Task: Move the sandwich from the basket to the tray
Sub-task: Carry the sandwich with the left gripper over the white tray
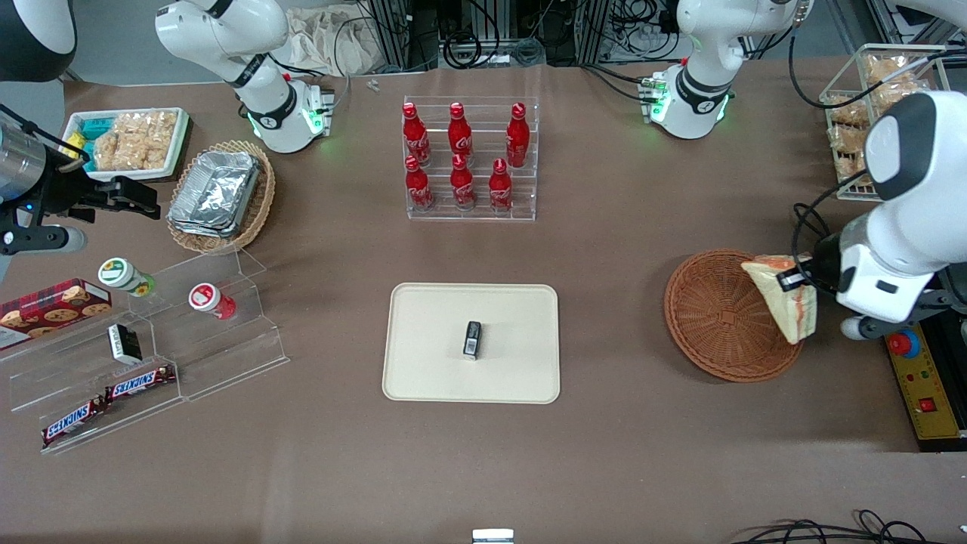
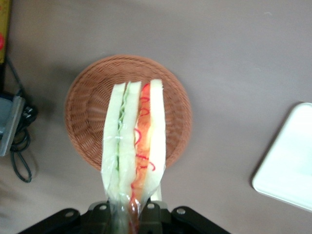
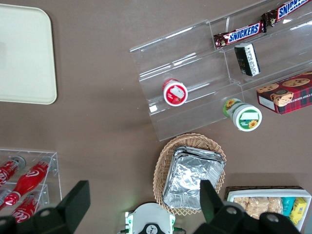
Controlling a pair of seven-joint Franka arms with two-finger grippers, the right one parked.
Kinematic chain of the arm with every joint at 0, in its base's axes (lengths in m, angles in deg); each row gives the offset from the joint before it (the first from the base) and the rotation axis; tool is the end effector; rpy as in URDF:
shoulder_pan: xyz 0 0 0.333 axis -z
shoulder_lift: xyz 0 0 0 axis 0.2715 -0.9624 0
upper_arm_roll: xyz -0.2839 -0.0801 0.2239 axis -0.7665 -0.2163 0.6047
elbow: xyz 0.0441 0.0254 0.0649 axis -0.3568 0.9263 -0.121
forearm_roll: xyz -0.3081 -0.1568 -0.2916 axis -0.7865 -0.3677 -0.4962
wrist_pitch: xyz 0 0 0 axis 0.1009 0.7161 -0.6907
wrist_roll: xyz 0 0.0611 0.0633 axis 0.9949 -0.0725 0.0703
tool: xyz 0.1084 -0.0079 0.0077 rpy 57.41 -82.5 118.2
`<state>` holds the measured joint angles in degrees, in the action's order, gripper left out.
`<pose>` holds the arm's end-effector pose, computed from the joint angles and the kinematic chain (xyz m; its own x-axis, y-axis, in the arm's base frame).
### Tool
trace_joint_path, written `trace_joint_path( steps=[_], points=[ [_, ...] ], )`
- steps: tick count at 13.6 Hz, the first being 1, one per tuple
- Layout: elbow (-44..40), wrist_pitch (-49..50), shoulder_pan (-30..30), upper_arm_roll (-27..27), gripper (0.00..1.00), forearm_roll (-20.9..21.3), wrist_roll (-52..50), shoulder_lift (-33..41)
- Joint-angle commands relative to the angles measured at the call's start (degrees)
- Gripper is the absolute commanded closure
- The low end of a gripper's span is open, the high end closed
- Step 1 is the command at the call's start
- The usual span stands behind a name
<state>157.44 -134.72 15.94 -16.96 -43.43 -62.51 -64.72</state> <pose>0.6814 -0.0899 0.5530 0.9555 0.2844 -0.0785 0.2831 -0.9587 -0.0278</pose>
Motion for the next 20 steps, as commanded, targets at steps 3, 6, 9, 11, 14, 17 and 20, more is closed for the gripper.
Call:
trace_joint_path(
  steps=[3,6,9,11,14,17,20],
  points=[
    [-6.23,1.08,11.83,0.23,1.00,0.06,0.16,-8.18],
    [-13.17,0.99,17.46,0.31,1.00,-0.04,-2.73,-16.35],
    [-15.04,-5.39,21.16,0.32,1.00,0.58,-7.13,-22.60],
    [-14.86,-10.06,21.52,0.23,1.00,0.58,-7.58,-25.77],
    [-14.95,-16.13,25.20,0.40,1.00,0.76,-7.58,-29.29],
    [-14.69,-21.23,27.58,0.40,1.00,0.93,-7.58,-32.19],
    [-14.60,-26.32,28.37,0.49,1.00,3.37,-7.06,-35.09]
  ],
)
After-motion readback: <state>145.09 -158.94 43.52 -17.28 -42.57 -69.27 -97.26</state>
